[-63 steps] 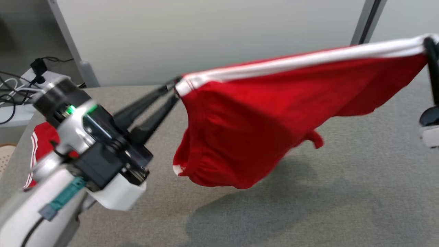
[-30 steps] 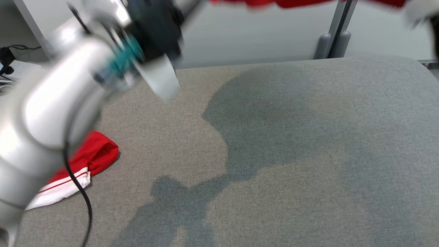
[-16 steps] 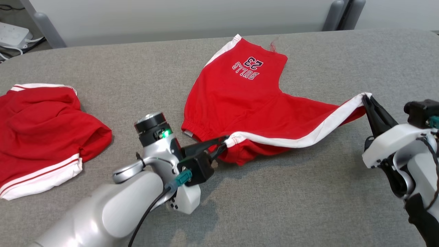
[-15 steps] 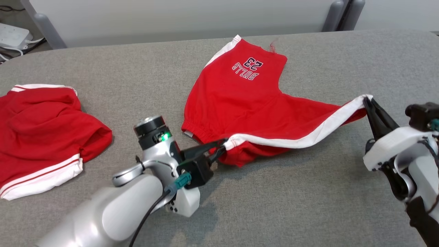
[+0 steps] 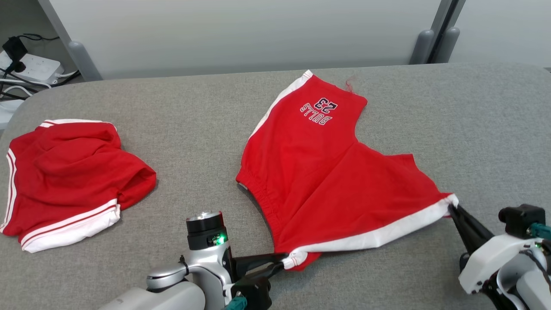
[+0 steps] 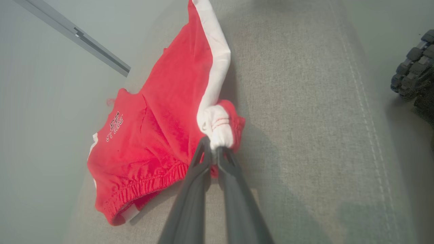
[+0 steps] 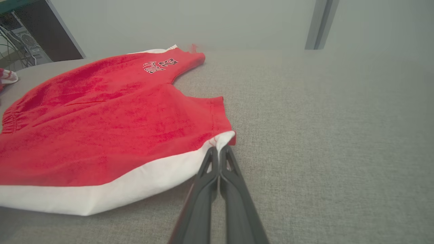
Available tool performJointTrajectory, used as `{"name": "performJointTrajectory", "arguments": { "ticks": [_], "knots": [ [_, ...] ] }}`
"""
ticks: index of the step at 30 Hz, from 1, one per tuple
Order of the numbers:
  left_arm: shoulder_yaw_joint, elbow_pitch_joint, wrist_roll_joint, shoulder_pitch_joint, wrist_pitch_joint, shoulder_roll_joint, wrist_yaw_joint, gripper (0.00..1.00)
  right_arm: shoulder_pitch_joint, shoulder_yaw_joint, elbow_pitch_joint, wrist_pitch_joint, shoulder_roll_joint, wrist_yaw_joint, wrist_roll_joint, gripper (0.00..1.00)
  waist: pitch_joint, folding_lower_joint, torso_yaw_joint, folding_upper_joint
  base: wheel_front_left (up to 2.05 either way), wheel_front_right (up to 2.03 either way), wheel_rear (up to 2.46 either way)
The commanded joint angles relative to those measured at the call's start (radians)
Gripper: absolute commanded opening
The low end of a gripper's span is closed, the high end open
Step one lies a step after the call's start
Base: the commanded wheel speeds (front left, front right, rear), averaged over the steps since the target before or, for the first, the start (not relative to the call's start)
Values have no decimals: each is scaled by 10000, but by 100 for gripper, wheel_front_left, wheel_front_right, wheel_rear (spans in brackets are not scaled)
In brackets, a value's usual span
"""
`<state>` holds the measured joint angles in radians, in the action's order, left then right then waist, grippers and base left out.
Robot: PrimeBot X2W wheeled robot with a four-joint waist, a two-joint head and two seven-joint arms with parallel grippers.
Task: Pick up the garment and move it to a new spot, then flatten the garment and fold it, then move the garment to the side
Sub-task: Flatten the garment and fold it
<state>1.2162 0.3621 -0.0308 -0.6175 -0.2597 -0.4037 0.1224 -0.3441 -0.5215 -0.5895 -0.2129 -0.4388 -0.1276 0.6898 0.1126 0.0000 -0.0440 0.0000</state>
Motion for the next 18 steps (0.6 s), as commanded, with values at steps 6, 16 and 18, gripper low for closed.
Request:
{"name": "performJointTrajectory", "arguments": {
  "ticks": [6, 16, 18],
  "knots": [
    [262, -234, 118, -41, -20, -352, 62, 0, 1055, -71, 1170, 1115, -568, -31, 362, 0, -84, 0, -5, 0, 0, 0, 0],
    [625, -95, -114, 61, -20, -293, 80, 0, 2403, 683, 3275, 2993, -749, -31, 564, 0, -26, 0, -104, 0, 0, 0, 0],
    [633, -61, 40, 298, -20, -226, 80, 0, 2578, 870, 3587, 3243, -702, -31, 508, 0, -28, 0, -144, 0, 0, 0, 0]
  ]
}}
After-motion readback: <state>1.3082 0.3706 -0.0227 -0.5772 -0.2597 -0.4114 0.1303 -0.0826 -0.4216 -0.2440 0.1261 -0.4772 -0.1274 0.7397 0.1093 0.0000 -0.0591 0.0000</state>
